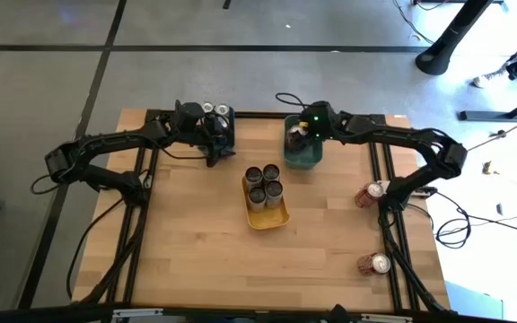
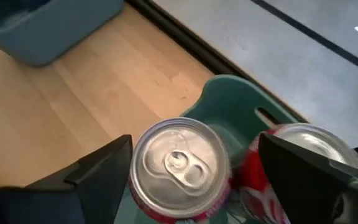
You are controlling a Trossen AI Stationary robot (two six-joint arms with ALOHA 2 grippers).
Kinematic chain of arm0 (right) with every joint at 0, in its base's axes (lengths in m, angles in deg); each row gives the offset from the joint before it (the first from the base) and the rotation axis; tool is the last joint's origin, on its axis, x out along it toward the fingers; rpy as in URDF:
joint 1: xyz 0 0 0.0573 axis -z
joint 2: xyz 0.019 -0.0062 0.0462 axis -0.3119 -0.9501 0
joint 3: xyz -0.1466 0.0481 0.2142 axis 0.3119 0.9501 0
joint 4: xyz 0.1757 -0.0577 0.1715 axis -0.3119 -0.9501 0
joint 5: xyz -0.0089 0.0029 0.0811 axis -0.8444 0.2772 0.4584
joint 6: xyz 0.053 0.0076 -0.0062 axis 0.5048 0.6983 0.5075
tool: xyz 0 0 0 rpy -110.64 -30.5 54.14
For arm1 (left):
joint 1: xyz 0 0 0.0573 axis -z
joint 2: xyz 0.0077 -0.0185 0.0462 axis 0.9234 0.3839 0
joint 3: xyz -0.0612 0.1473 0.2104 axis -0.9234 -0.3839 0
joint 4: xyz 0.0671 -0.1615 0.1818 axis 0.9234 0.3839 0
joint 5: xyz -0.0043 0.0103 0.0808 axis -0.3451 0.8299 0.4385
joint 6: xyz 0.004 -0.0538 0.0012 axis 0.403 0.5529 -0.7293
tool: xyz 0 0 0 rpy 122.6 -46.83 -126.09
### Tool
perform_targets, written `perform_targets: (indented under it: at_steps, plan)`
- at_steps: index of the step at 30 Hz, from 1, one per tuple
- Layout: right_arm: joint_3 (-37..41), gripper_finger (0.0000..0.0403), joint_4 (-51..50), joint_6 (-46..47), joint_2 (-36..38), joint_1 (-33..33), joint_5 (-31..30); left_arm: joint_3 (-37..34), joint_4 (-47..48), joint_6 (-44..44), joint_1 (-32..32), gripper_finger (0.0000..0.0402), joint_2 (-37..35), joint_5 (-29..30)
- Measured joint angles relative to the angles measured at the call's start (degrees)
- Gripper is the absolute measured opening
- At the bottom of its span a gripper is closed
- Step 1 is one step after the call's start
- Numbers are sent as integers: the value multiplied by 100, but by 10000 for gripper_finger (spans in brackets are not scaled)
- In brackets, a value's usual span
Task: Sort soda cans
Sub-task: Put the top red soda can into the green bin
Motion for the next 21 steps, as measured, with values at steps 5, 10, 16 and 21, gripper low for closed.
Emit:
perform_targets:
  at_steps: [5,10,16,21]
  plan:
    - [-21,348,-455,-22,546,2,2,0,-2,-56,0,370,0,0]
    - [-517,348,-2235,2,1128,-68,111,0,-3,45,0,370,-1,1]
    - [-1121,348,-4377,510,1458,-610,32,0,-42,44,0,370,-2,2]
    - [-1214,349,-5565,1254,1484,-1176,-18,0,-112,83,2,370,0,2]
